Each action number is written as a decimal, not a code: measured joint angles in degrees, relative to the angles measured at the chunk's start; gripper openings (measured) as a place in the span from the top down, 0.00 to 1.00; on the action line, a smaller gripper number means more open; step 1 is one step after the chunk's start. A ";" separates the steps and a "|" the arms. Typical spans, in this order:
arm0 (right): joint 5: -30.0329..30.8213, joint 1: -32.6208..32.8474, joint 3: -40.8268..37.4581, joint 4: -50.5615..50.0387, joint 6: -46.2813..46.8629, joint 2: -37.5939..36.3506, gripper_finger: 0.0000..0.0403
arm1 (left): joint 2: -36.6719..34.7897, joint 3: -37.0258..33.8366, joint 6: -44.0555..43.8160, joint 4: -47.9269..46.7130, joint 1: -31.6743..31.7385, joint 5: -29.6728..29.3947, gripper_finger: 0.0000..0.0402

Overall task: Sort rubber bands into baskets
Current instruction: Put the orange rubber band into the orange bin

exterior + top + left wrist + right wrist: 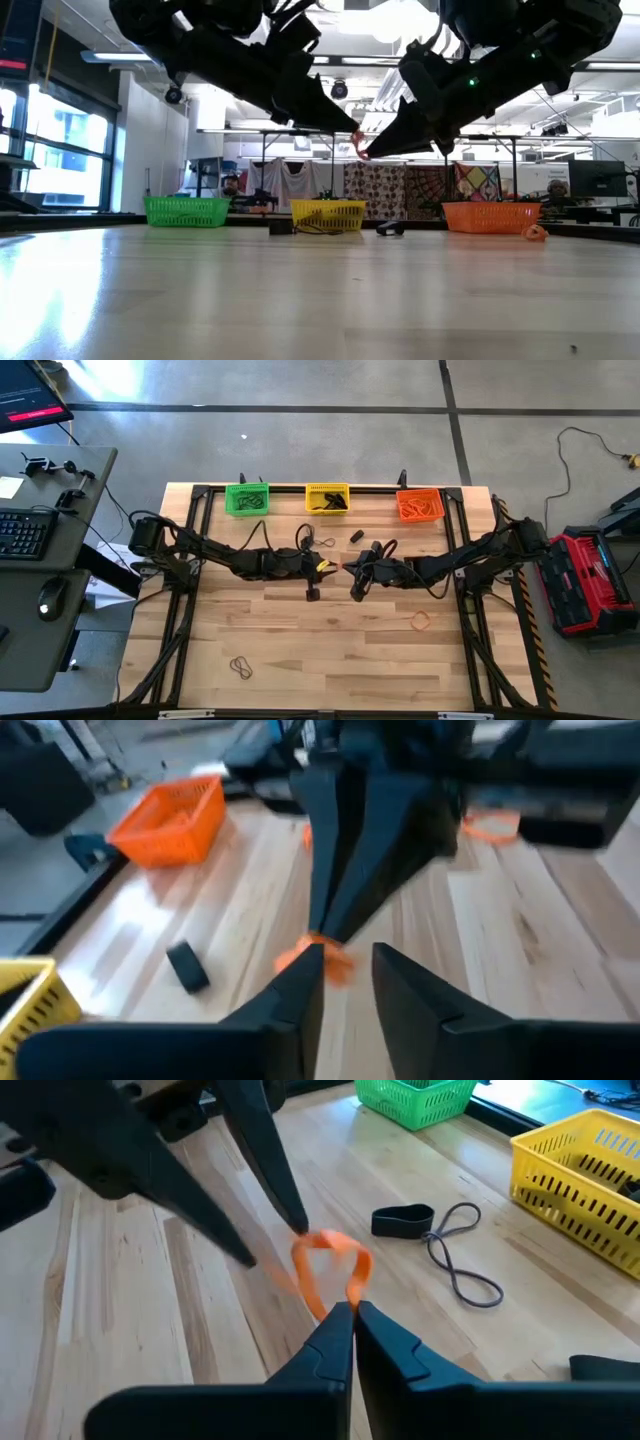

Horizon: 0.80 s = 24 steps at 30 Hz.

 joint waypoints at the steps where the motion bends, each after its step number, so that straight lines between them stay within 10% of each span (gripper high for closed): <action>1: 0.00 -0.01 0.00 -0.07 -0.06 0.01 1.00 | -0.02 0.00 -0.37 -1.01 0.00 0.00 0.79; 10: 0.16 0.00 0.00 -0.71 -0.40 0.00 1.00 | -0.33 -0.14 -3.32 -5.77 0.00 0.00 0.63; 24: 1.79 -1.98 0.00 -2.13 -0.56 0.00 1.00 | -0.35 -12.43 -7.07 11.92 -0.32 0.41 0.59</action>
